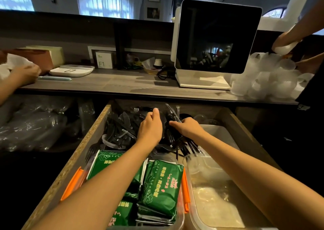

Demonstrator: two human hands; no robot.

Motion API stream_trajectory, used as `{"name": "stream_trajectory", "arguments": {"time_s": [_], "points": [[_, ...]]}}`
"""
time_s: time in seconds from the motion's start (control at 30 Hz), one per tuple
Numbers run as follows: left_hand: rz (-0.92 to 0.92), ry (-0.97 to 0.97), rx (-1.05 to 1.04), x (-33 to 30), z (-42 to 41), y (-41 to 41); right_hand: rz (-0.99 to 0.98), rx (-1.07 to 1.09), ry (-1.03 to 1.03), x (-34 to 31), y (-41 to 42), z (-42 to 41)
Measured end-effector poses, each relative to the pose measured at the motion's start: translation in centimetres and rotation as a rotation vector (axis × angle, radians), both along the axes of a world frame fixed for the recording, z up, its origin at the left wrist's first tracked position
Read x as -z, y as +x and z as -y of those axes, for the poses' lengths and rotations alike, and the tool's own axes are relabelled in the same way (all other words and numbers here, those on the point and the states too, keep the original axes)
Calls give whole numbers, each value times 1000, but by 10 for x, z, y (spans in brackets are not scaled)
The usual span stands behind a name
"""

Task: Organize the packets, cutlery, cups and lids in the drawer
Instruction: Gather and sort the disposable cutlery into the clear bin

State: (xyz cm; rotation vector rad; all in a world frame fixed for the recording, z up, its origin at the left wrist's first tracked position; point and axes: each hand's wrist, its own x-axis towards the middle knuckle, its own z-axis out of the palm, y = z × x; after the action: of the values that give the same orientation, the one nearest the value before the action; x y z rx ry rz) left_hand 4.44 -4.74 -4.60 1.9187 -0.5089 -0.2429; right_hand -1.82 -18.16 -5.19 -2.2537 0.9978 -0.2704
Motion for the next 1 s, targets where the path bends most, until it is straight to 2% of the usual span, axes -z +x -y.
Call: {"name": "stream_trajectory", "arguments": {"time_s": [0.07, 0.17, 0.27, 0.33, 0.4, 0.47, 0.63, 0.7, 0.83, 1.0], "points": [[-83, -87, -96, -4, 0, 4, -18, 6, 119, -4, 9, -4], [-122, -184, -198, -10, -6, 13, -58, -38, 405, -19, 16, -10], [-115, -213, -247, -11, -11, 24, -179, -151, 556, -36, 20, -14], [-145, -206, -261, -9, -12, 28, -201, -139, 612, -41, 23, -15], [-192, -211, -274, -8, -13, 31, -189, -85, 606, -41, 30, -15], [-242, -262, -290, -9, -13, 33, -201, -53, 513, -40, 36, -23], [-297, -353, -306, -8, -14, 35, -381, 9, 369, -25, 57, -39], [-287, -334, -292, -7, -14, 35, -308, 38, 369, -18, 57, -34], [-241, -248, -236, -5, -12, 33, -2, 96, 328, -15, 44, -25], [-176, -231, -198, -4, -11, 30, 98, 58, 278, -32, 43, -19]]}}
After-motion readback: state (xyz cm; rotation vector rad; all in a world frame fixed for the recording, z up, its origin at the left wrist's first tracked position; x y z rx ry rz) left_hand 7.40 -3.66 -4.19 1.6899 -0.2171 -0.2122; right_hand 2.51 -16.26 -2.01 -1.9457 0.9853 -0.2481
